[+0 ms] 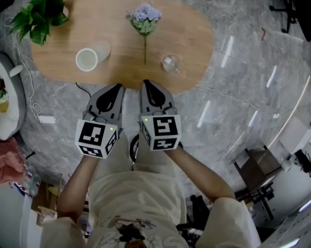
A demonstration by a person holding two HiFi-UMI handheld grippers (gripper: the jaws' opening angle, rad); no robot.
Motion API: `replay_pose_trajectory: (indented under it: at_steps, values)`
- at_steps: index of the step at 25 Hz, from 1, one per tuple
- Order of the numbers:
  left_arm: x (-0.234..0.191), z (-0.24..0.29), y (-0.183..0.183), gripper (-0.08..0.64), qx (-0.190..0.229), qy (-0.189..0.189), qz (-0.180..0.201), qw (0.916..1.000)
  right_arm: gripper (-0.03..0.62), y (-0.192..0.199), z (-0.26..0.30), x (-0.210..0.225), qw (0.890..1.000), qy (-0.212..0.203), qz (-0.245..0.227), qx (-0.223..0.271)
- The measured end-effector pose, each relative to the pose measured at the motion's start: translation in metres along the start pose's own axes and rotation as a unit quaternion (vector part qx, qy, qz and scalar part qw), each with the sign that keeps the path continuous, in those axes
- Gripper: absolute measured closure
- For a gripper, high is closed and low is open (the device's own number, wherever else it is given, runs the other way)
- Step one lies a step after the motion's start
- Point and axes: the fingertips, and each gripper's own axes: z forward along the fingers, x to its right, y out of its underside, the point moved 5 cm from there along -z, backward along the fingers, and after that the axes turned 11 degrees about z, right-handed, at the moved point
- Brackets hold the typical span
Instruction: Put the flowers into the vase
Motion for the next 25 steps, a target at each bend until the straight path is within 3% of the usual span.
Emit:
replay_pose_trajectory:
  at_steps: [17,20,25]
  values:
    - [-0.026,0.05,0.042,0.551,-0.022,-0.011,-0.021,0.9995,0.586,0.007,0.06,0.036,0.998,0.052,0.018,0.006]
    - [-0.033,0.057,0.05,0.552,-0.027,-0.026,-0.013,0.9992,0.586,0.011,0.069,0.042,0.999,0.05,0.02,0.004]
    - [-0.041,0.069,0.066,0.552,-0.03,-0.035,-0.036,0.9983,0.586,0.02,0.086,0.052,0.999,0.048,0.012,0.0]
